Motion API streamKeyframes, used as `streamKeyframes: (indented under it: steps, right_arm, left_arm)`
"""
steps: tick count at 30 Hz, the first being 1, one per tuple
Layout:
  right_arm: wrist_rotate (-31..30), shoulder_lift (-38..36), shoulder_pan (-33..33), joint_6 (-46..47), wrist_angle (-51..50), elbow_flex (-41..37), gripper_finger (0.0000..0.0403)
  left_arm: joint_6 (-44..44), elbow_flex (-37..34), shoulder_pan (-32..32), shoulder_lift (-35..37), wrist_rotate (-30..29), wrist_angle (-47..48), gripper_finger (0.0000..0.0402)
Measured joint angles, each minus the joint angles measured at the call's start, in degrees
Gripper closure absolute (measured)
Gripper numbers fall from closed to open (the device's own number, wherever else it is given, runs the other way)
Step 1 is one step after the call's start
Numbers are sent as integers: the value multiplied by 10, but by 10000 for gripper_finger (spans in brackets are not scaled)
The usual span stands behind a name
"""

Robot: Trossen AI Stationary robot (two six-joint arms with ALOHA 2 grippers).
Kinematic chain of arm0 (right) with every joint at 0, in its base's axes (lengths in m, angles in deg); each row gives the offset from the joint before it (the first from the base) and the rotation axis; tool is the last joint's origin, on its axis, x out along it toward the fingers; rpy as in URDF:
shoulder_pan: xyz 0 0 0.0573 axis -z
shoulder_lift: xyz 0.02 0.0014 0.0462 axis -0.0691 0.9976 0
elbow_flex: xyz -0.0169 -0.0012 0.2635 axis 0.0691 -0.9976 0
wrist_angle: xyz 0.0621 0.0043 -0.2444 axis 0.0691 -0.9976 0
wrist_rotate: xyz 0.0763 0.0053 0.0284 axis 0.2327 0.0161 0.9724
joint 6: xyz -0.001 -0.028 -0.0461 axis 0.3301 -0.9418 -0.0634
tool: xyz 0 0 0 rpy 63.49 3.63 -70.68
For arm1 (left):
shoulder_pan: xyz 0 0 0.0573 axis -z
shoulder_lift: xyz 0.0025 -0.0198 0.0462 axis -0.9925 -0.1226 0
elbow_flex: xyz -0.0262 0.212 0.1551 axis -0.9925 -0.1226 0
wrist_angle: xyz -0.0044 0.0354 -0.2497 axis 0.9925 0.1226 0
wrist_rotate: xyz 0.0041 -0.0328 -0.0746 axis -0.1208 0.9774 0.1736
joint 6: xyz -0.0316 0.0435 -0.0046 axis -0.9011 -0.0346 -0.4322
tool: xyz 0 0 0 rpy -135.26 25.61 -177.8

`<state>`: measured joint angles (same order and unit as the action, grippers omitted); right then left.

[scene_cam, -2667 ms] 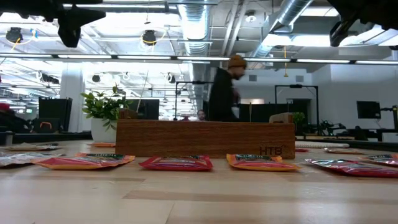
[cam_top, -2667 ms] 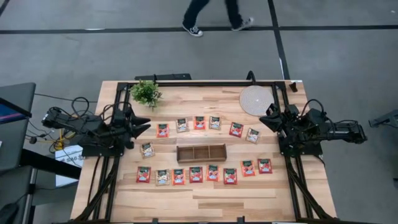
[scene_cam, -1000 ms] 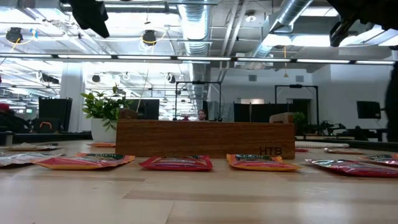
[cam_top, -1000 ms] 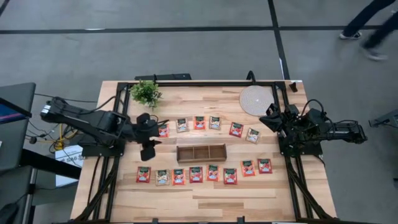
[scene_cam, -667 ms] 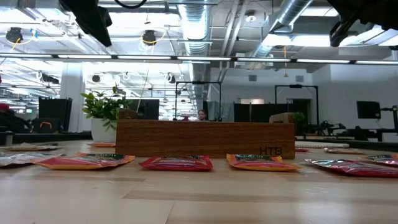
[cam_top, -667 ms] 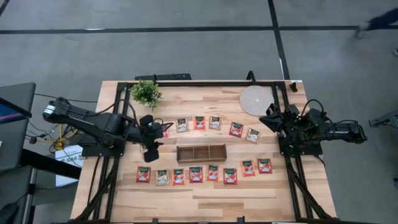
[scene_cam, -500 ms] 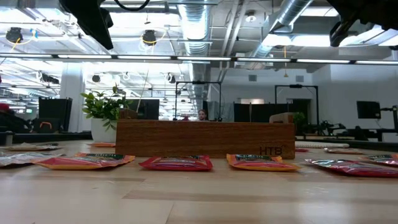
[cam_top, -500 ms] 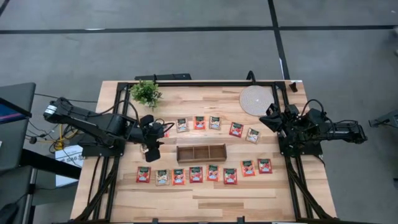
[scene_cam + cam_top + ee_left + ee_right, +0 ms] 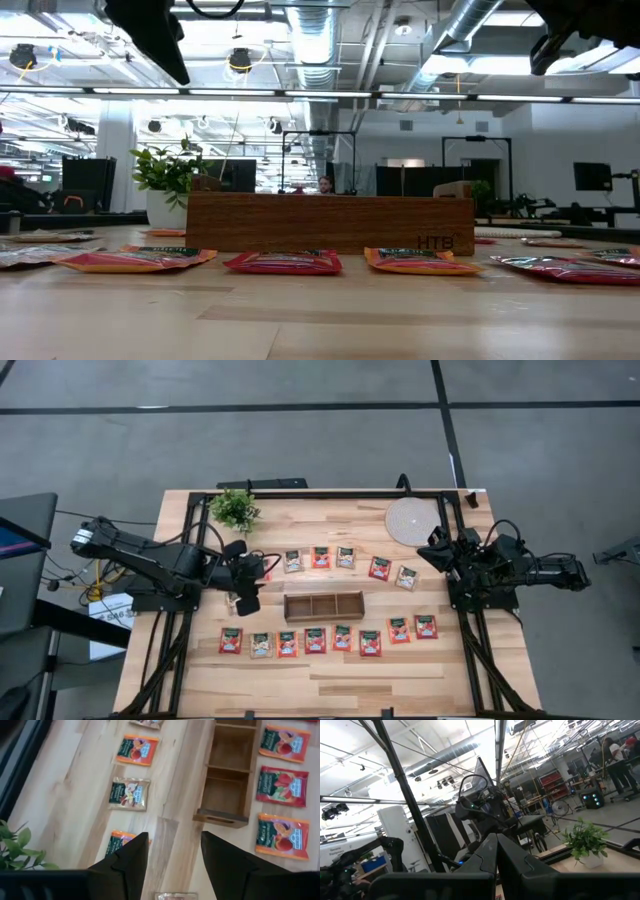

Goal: Pick & Place Tea
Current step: Put the orange tea bag into the left section of the wooden organizer

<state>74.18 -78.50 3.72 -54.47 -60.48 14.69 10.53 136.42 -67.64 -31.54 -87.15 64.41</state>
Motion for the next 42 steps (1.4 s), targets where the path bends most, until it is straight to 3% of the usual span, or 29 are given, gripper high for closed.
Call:
streamKeyframes:
  steps: [35,42]
  right_arm:
    - [0,0,0,0,0,0,403]
    - [0,0,0,0,0,0,403]
  left_arm:
    - [50,0,0,0,20,28,223]
    - [49,0,0,0,11,30,183]
